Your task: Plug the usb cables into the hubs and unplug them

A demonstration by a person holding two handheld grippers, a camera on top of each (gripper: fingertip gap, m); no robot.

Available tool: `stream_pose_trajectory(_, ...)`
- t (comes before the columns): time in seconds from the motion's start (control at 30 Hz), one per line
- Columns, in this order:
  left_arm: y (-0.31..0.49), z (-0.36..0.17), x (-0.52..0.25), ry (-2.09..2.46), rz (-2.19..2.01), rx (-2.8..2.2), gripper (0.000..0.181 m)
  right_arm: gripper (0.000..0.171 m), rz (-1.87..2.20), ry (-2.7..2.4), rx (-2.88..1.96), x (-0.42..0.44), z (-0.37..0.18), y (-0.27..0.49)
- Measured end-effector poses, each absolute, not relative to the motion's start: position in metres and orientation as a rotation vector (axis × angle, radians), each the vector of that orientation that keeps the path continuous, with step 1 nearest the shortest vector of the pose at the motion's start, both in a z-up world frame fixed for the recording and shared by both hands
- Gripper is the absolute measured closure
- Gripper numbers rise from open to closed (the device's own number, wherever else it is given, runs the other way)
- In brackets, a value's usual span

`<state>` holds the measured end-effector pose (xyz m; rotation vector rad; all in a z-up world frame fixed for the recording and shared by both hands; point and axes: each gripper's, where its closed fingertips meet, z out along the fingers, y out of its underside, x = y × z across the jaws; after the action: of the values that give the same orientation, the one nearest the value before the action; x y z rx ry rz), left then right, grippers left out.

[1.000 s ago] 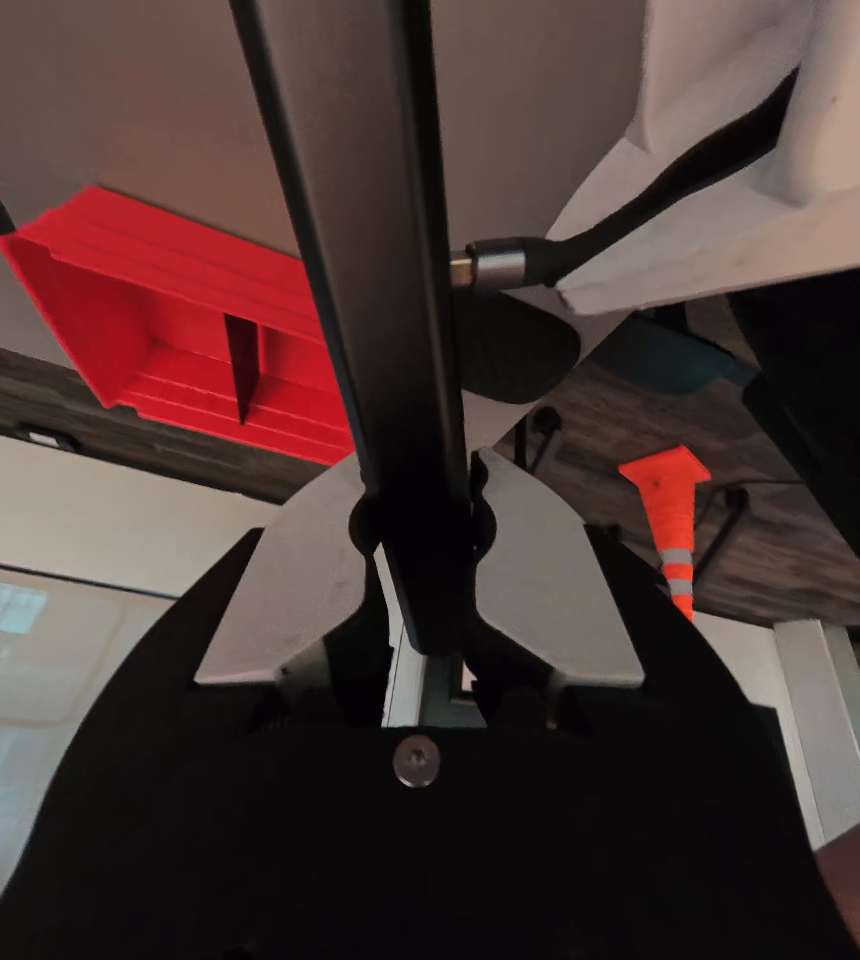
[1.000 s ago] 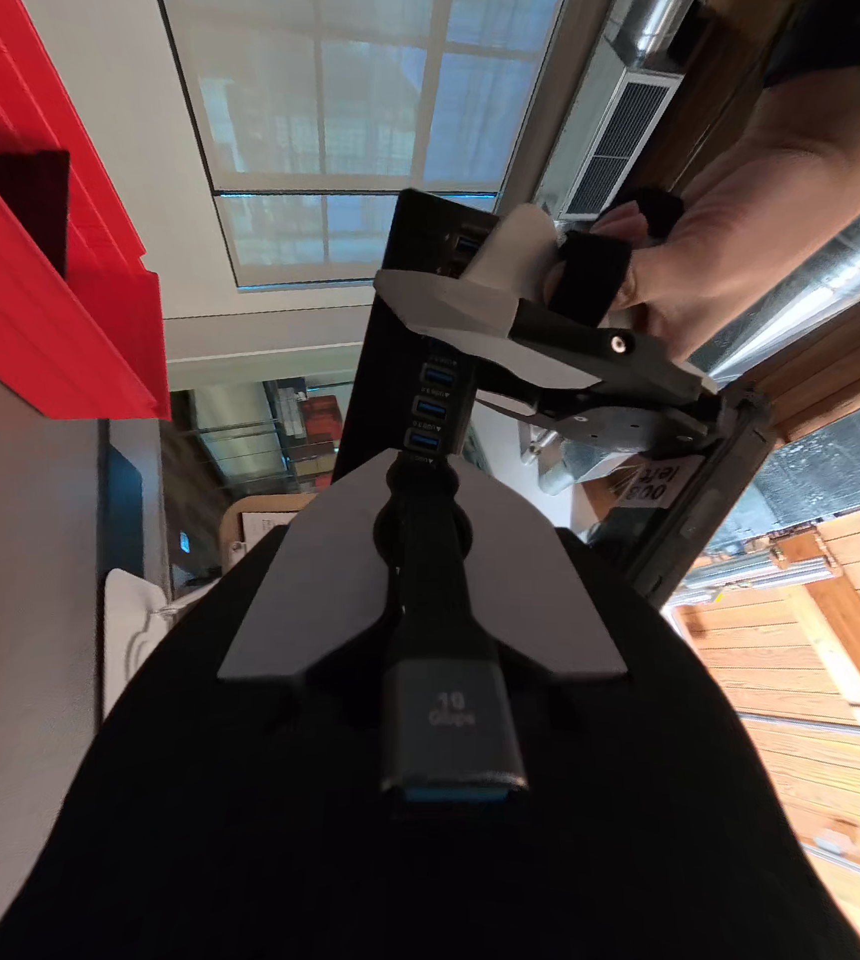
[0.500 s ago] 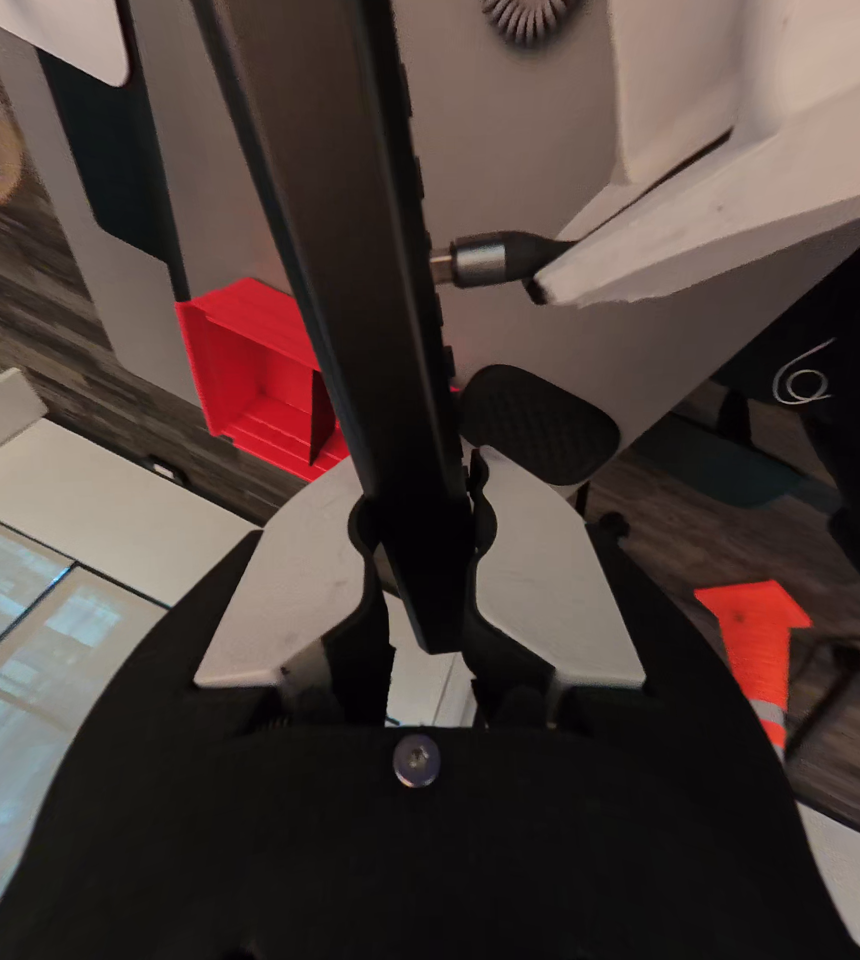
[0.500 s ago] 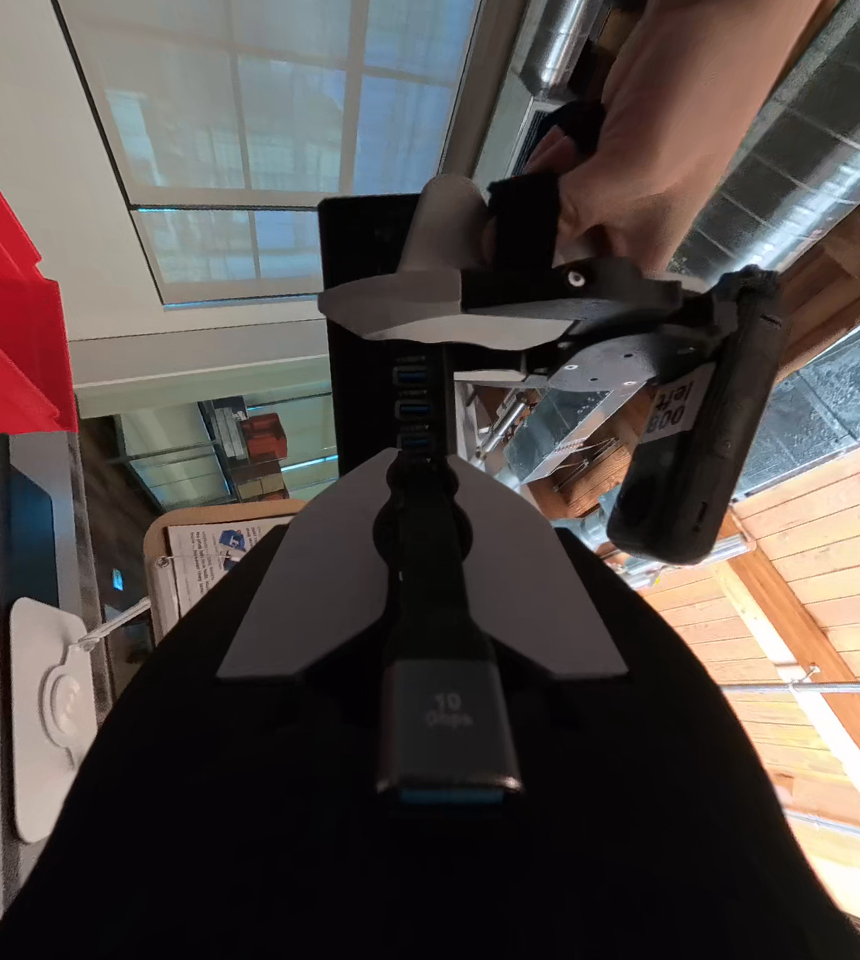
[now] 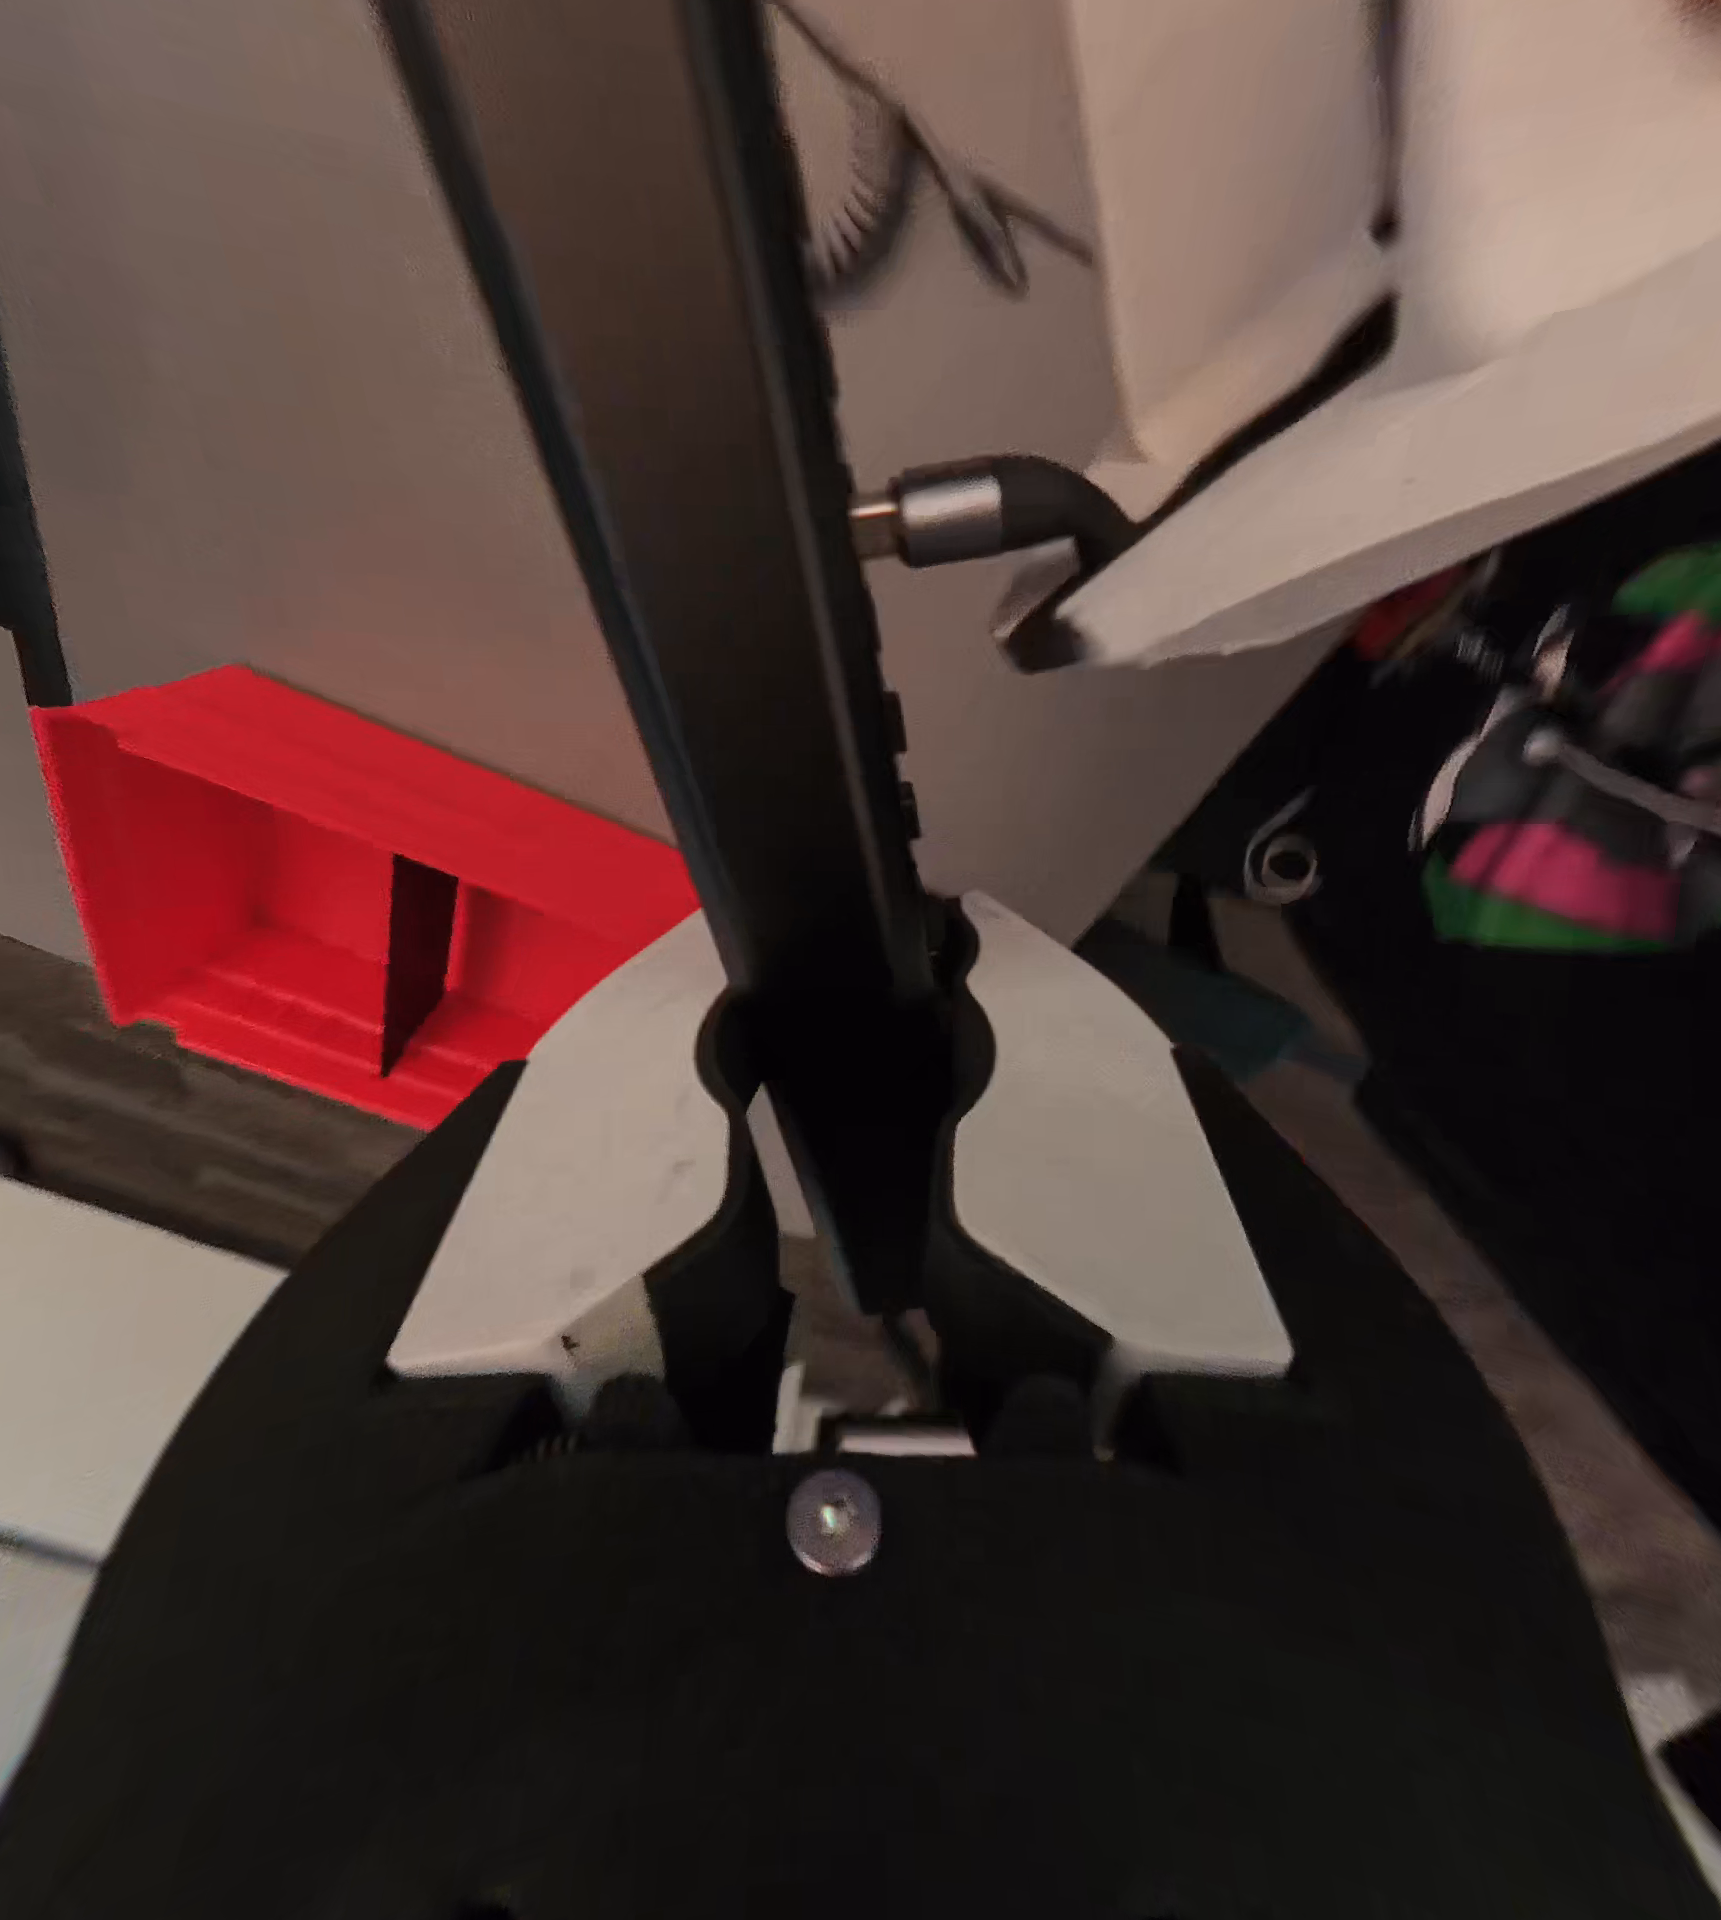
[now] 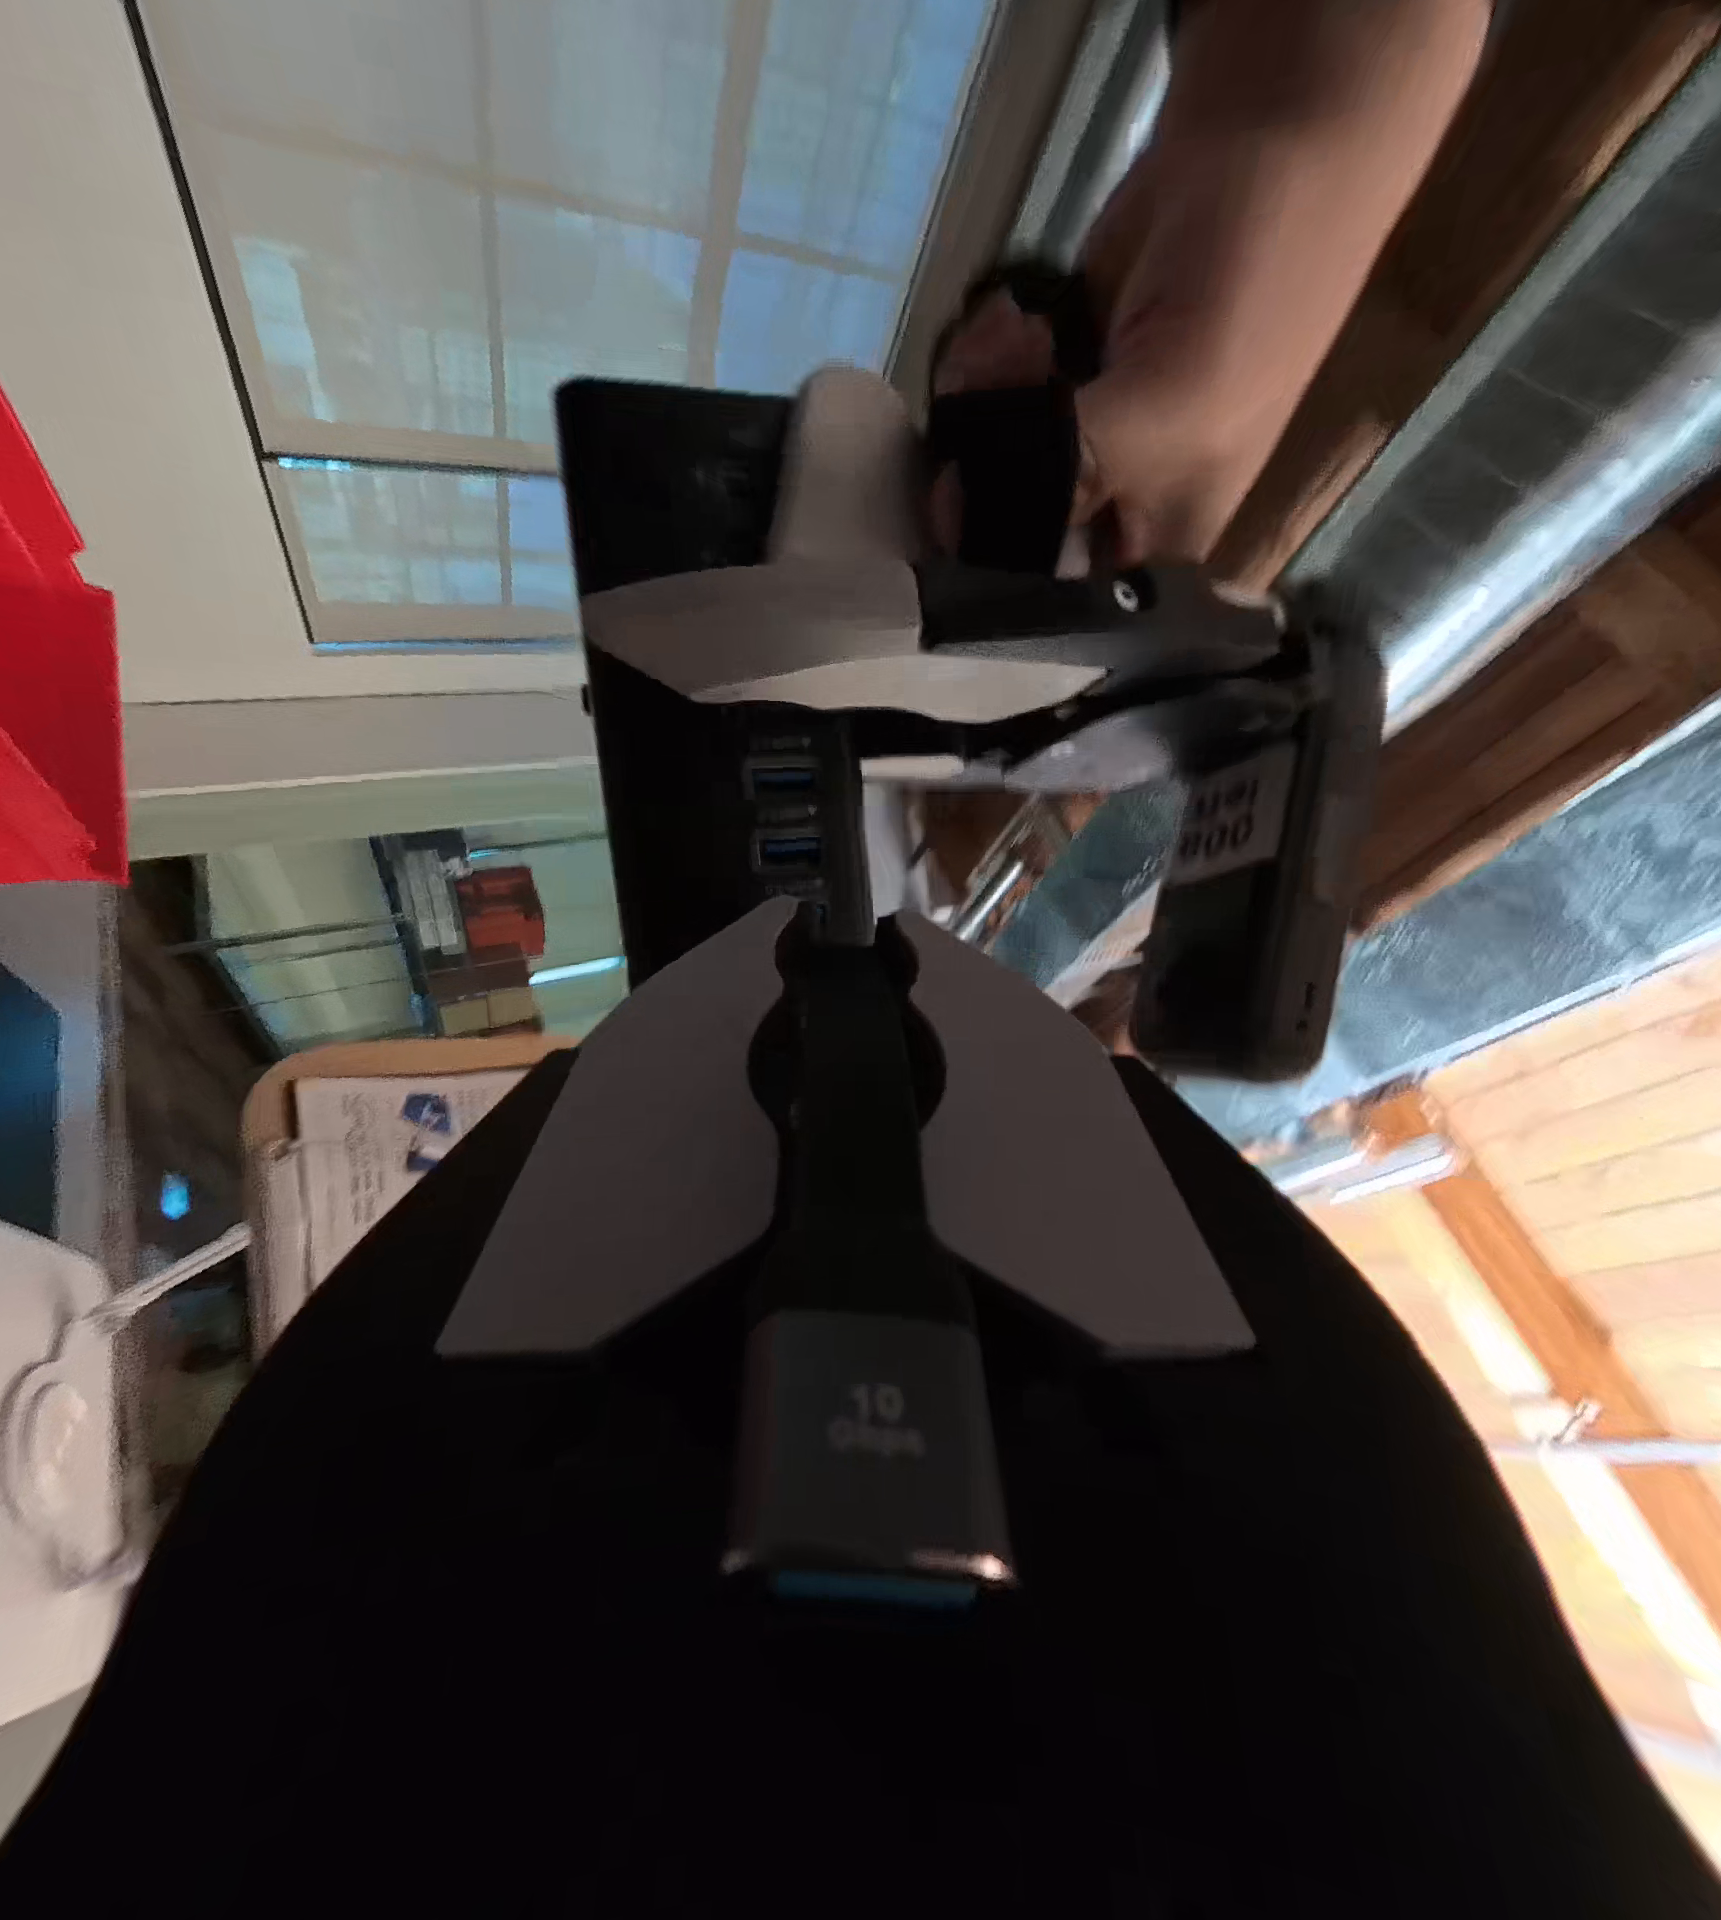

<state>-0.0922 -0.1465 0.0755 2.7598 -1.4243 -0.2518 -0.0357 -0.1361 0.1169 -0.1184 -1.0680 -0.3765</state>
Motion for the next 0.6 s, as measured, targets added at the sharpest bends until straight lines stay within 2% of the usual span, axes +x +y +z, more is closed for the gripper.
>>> stream_pose_trajectory(0.07,-0.132,0.079,-0.09,-1.36,-0.185,2.879,0.15,0.16,-0.34,-1.072,-0.251,-0.034,0.12,-0.118)
stream_pose_trajectory(0.2,-0.112,0.078,-0.085,-1.344,-0.075,2.997,0.151,0.159,-0.109,-1.051,-0.429,-0.03,0.125,-0.098)
stream_pose_trajectory(0.33,-0.095,0.076,-0.08,-1.343,0.022,3.088,0.151,0.146,0.197,-0.957,-0.678,-0.029,0.127,-0.076)
stream_pose_trajectory(0.43,-0.087,0.072,-0.075,-1.339,0.09,3.123,0.15,0.16,0.413,-0.904,-0.811,-0.028,0.126,-0.067)
stream_pose_trajectory(0.6,-0.075,0.068,-0.071,-1.377,0.109,3.164,0.151,0.16,0.523,-0.854,-0.921,-0.024,0.123,-0.054)
